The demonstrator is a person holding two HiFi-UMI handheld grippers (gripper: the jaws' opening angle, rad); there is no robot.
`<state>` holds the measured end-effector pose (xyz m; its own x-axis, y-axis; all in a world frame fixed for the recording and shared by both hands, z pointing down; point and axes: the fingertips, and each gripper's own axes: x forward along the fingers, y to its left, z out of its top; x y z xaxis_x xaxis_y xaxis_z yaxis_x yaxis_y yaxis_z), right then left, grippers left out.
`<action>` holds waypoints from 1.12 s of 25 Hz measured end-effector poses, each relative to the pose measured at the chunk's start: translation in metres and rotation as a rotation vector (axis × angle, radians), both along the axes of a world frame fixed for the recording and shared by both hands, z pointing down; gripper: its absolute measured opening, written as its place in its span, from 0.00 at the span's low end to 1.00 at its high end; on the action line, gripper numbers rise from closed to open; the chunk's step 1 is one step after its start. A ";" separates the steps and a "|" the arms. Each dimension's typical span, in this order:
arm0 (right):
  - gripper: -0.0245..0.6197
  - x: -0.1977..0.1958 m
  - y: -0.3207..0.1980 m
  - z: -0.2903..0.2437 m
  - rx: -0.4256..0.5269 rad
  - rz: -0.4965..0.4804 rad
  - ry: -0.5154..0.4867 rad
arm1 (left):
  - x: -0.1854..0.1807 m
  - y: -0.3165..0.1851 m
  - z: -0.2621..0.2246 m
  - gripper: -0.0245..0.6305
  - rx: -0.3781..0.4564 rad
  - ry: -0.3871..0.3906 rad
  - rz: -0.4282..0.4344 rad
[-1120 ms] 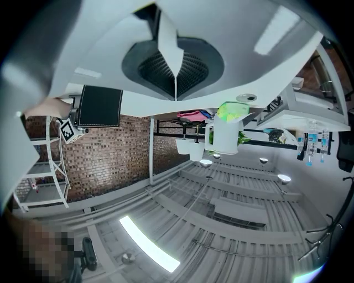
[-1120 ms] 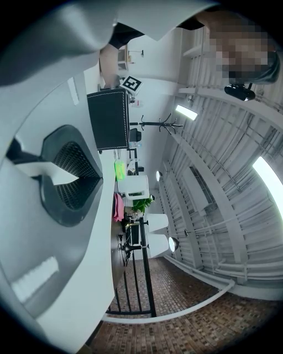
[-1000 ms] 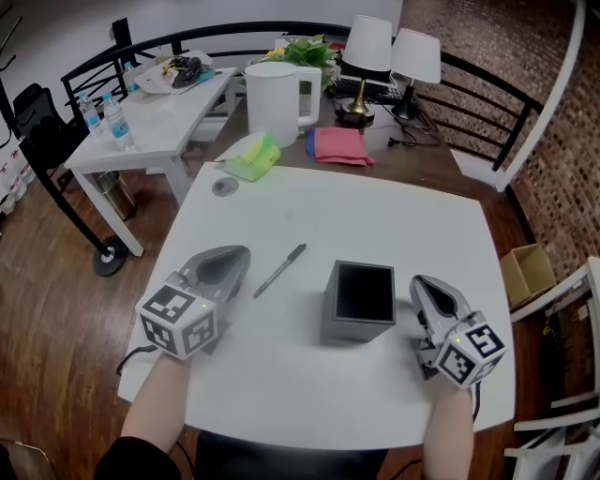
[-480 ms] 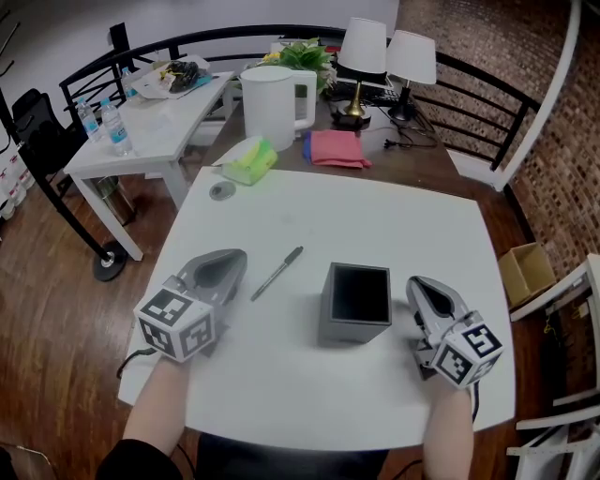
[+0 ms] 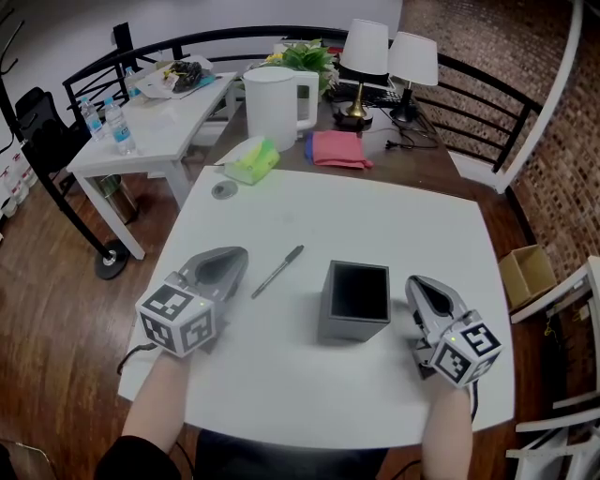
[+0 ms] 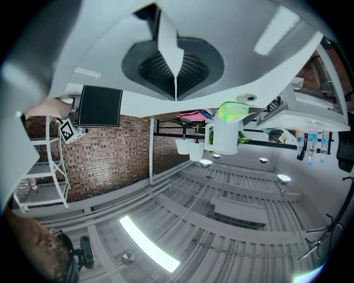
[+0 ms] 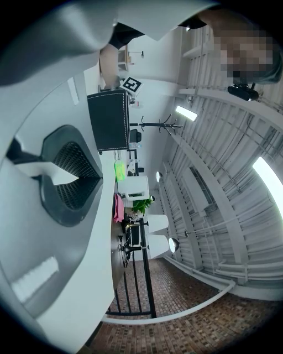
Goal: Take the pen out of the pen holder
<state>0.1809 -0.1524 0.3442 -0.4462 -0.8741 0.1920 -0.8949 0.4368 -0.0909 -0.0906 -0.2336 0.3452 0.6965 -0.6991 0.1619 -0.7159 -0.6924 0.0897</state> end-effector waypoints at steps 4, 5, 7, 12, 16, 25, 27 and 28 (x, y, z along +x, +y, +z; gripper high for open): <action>0.06 0.000 0.000 0.000 0.001 -0.001 0.000 | 0.000 -0.001 0.000 0.05 -0.001 0.001 0.001; 0.06 0.000 0.000 0.000 0.002 0.000 -0.001 | 0.000 -0.001 0.000 0.05 -0.001 0.001 0.001; 0.06 0.000 0.000 0.000 0.003 0.000 -0.001 | -0.001 0.000 0.000 0.05 0.000 0.000 0.001; 0.06 0.001 0.000 0.000 0.002 0.008 -0.002 | 0.000 0.000 -0.001 0.05 0.000 -0.001 0.000; 0.06 0.002 0.001 0.000 0.002 0.009 -0.001 | 0.000 0.000 -0.001 0.05 0.000 0.000 0.000; 0.06 0.001 0.001 -0.001 0.002 0.013 -0.002 | 0.000 0.000 -0.001 0.05 0.000 0.001 0.002; 0.06 0.002 0.001 -0.001 0.002 0.016 -0.002 | 0.000 0.000 -0.001 0.05 0.000 0.001 0.002; 0.06 0.002 0.001 0.000 0.002 0.017 -0.003 | 0.000 0.000 -0.001 0.05 0.000 0.001 0.002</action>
